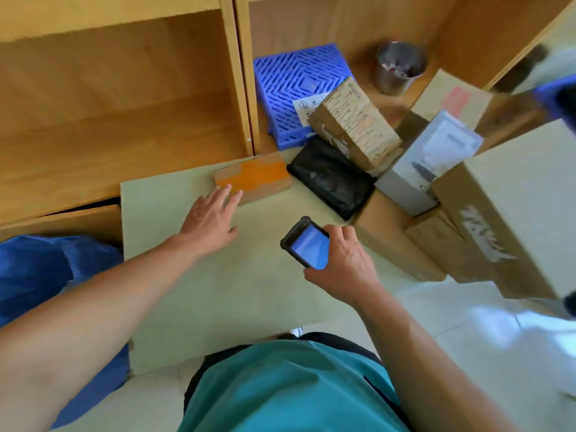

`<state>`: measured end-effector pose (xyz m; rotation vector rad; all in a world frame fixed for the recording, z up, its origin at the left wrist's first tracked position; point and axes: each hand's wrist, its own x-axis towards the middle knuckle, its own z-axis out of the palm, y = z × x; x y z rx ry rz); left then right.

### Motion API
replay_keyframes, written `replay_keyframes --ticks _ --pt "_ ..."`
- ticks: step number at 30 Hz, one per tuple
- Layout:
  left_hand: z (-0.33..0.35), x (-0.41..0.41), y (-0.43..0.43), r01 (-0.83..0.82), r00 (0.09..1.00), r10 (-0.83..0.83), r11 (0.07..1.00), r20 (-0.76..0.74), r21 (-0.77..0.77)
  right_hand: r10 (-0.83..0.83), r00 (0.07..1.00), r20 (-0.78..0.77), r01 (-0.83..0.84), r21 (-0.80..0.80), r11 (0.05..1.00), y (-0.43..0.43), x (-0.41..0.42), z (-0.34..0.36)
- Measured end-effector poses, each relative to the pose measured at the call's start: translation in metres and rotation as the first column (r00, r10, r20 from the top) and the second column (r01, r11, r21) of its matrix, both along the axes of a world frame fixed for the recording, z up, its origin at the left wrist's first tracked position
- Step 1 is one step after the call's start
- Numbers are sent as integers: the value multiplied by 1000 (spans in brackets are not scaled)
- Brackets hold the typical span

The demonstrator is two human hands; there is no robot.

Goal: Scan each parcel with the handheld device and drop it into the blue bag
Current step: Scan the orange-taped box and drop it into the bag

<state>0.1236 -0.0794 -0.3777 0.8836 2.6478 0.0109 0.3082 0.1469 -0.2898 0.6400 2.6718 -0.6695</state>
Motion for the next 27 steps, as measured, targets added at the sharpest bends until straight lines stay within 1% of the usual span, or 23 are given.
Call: replay_keyframes --ticks 2,6,10,12,16,19,21,25,27 --pt "-10 -15 23 16 1000 -16 1000 11 -24 -16 1000 11 16 6 1000 18 3 -3" --pt "-25 -50 50 -18 999 21 998 44 -63 -45 998 45 44 20 999 42 5 -9" --pt "-32 -75 62 -14 998 23 988 63 -152 -49 997 57 47 34 998 56 5 -17" --pt "-38 -78 62 1 998 13 982 69 -190 -44 997 60 42 35 998 57 4 -19" --pt "-48 -74 54 28 996 -10 978 86 -206 -6 998 59 4 24 1000 50 -1 -21" --pt "-58 -64 46 36 994 -10 968 107 -248 29 998 60 -29 2 1000 42 -3 -23" --pt "-63 -52 42 50 997 -32 964 73 -260 47 997 56 -46 -14 999 36 -2 -23" --pt "-66 -35 35 142 979 -177 948 -102 -284 77 996 52 -76 -16 997 30 0 -20" --pt "-71 -29 27 171 970 -209 949 -122 -265 83 996 44 -83 -11 996 28 1 -18"
